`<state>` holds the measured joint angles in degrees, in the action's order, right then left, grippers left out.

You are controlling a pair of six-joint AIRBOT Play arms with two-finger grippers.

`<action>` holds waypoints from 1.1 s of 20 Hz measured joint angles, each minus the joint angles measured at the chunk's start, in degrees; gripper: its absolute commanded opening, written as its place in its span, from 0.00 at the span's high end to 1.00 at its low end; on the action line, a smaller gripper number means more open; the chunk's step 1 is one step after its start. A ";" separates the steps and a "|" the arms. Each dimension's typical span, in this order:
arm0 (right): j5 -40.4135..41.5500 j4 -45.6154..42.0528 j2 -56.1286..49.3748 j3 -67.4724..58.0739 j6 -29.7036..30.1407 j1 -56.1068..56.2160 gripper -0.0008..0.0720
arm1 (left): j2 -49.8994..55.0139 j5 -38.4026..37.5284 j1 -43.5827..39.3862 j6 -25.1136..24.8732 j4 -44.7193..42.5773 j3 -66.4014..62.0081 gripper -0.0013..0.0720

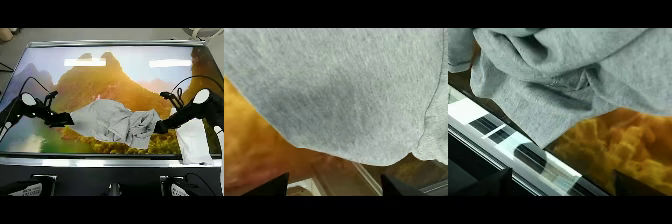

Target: Fold the shirts.

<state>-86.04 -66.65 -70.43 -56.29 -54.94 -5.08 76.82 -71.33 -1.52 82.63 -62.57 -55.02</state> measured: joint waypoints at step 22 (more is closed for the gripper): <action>22.16 18.53 -2.86 23.93 3.45 0.07 0.97 | 0.26 16.50 -6.73 2.51 4.11 2.47 0.96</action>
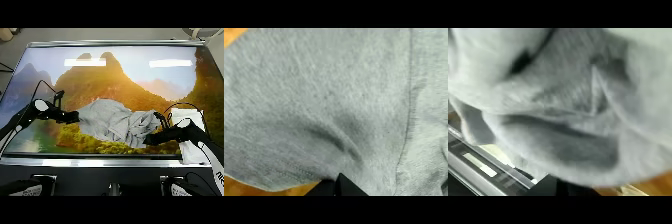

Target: Fold the shirts.

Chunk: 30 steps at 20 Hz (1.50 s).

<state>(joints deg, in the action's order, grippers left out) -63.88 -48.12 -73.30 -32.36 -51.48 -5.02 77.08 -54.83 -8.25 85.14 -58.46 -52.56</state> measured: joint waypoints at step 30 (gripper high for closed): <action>-26.75 -29.77 16.70 -65.96 -6.45 -0.07 0.96 | -20.39 22.67 0.00 -5.09 -14.64 -47.93 0.95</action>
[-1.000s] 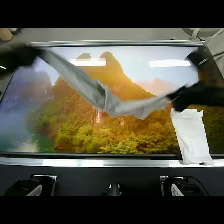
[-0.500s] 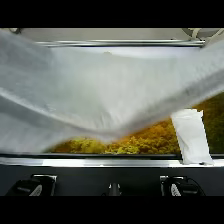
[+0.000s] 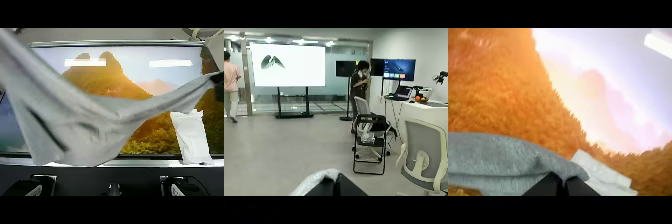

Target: Fold the shirts.

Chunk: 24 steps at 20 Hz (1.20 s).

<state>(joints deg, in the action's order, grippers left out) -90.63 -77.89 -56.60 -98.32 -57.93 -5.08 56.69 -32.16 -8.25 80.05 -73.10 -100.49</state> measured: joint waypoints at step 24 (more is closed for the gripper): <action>8.79 15.15 -22.64 28.61 -0.66 9.03 0.07 | 37.11 -28.33 3.72 6.38 -0.48 -0.17 0.95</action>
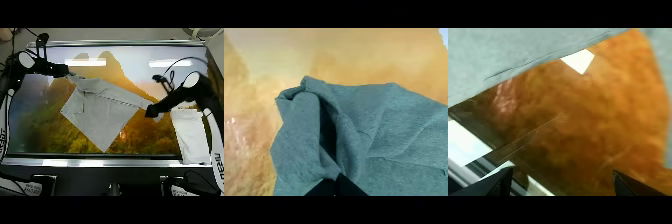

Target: Fold the shirts.

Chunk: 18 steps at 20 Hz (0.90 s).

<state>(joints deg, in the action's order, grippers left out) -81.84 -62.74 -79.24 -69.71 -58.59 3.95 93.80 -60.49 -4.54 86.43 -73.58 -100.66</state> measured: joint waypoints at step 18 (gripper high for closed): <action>43.47 36.06 -5.99 24.30 -13.20 33.38 0.96 | -1.07 -7.21 1.68 -0.94 0.04 0.00 0.95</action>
<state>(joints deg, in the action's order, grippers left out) -38.37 -26.68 -85.23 -45.41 -71.79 37.32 92.73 -67.70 -2.85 85.49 -73.54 -100.66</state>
